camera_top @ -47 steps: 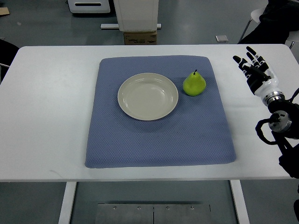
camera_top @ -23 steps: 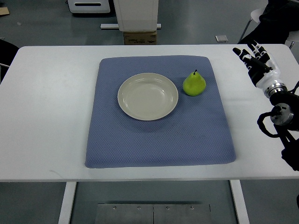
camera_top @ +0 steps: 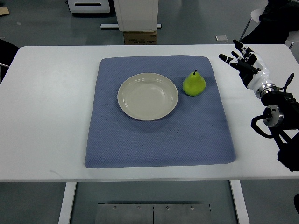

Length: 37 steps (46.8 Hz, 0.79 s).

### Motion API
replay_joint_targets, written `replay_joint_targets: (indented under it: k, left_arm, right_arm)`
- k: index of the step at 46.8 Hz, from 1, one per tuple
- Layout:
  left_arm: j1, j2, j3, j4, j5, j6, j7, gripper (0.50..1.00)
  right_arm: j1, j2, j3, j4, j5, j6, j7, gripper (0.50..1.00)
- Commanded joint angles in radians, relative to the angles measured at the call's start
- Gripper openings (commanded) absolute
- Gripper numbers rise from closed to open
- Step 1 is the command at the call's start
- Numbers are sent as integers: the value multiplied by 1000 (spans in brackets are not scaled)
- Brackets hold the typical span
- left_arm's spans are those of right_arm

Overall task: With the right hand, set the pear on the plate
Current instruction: 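Move the open right hand toward the green pear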

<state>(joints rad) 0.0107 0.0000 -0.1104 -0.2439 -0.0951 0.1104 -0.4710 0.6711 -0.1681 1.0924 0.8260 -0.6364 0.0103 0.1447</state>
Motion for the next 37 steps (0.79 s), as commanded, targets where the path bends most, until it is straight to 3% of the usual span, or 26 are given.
replay_joint_targets:
  k: [1, 10, 37]
  left_arm:
    - [0, 0, 0, 0, 0, 0, 0, 1000]
    - [0, 0, 0, 0, 0, 0, 0, 1000]
    - [0, 0, 0, 0, 0, 0, 0, 1000]
  right_arm:
    - [21, 4, -34, -8, -2, -6, 1, 998]
    - [56, 9, -86, -51, -2, -10, 7, 998]
    - [61, 79, -112, -48, -104, -10, 7, 995]
